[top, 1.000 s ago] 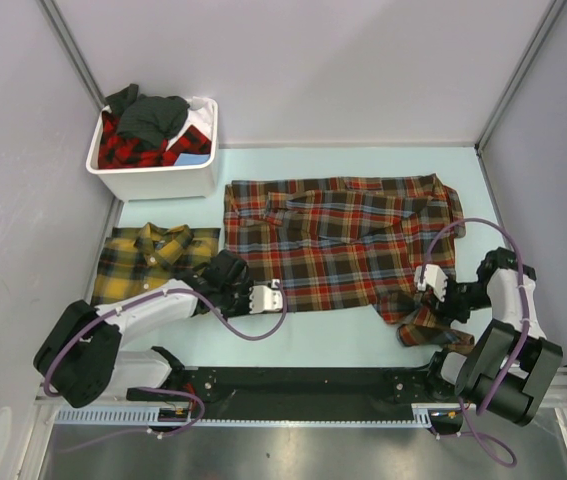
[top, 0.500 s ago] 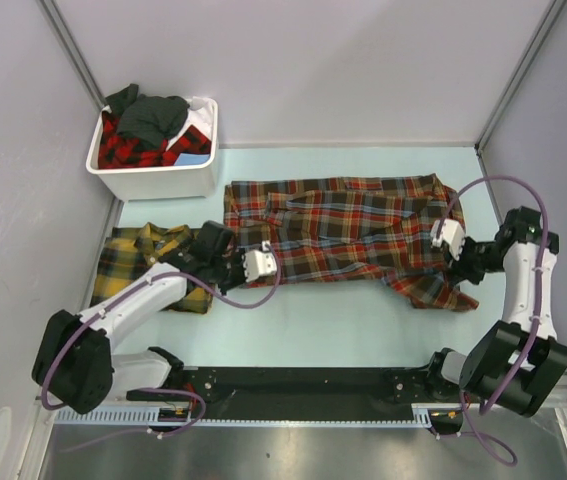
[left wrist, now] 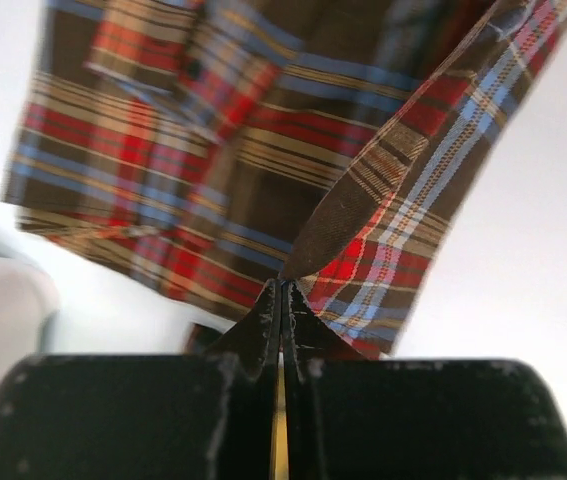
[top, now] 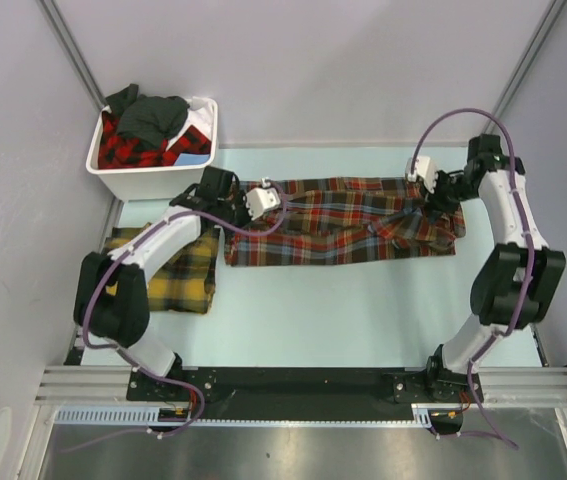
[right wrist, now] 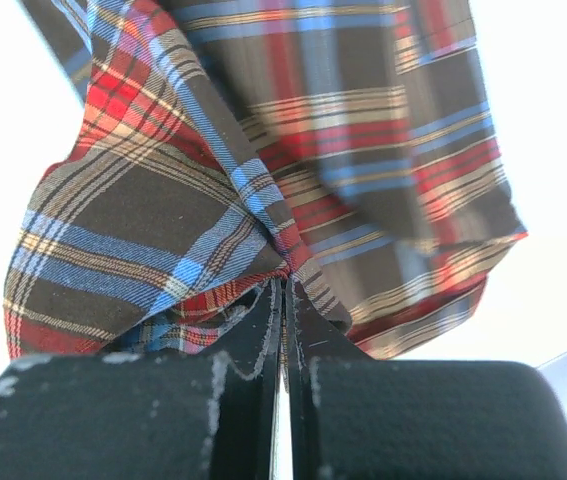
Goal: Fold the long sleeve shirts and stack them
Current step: Fold the shirt
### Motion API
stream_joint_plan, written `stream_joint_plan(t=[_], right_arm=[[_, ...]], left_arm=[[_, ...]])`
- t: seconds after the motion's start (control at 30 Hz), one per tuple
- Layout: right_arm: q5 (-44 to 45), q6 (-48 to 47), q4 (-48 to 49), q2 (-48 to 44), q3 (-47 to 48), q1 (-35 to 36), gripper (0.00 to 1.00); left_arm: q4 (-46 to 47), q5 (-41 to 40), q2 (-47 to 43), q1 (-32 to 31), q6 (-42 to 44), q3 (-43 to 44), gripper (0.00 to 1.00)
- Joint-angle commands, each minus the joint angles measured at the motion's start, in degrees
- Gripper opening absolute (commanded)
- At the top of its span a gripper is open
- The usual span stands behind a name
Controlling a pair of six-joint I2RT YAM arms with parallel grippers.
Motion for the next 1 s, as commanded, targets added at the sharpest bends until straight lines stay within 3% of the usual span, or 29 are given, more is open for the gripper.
stream_joint_plan(t=[0.0, 0.3, 0.97], right_arm=[[2.2, 1.0, 1.2, 7.6, 10.1, 2.9, 0.0], [3.6, 1.8, 1.4, 20.3, 24.6, 5.5, 0.0], [5.1, 1.3, 1.5, 21.1, 20.7, 5.2, 0.0]], left_arm=[[0.8, -0.6, 6.4, 1.4, -0.5, 7.1, 0.0], [0.7, -2.7, 13.8, 3.1, 0.5, 12.8, 0.0], [1.0, -2.3, 18.9, 3.5, -0.9, 16.5, 0.0]])
